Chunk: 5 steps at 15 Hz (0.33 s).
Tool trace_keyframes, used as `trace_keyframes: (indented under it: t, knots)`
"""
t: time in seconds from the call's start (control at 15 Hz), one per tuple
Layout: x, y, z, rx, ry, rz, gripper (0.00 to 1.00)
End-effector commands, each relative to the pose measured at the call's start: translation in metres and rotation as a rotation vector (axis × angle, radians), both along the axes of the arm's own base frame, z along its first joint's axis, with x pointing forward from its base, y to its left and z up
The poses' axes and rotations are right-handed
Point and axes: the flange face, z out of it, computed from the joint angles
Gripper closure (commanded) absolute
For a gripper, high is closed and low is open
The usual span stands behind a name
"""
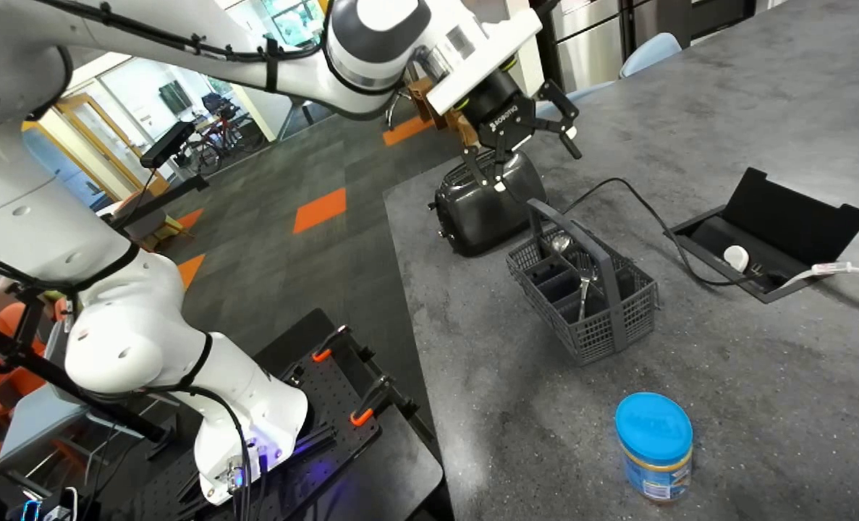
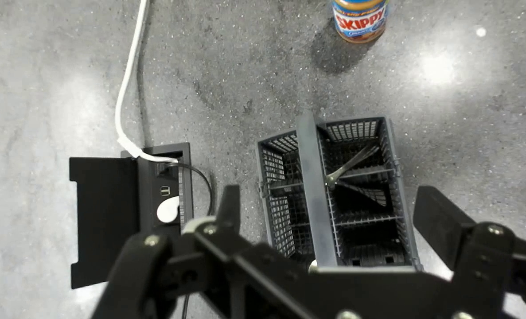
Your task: Move the cutlery basket closer to the bread toaster
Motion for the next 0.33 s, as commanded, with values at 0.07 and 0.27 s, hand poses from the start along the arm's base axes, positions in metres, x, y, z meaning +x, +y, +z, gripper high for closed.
trace_keyframes:
  t: [0.07, 0.27]
  knots:
    - [-0.029, -0.01, 0.054, 0.072, -0.044, -0.033, 0.0]
    - [-0.038, -0.019, 0.071, 0.109, -0.086, -0.078, 0.0]
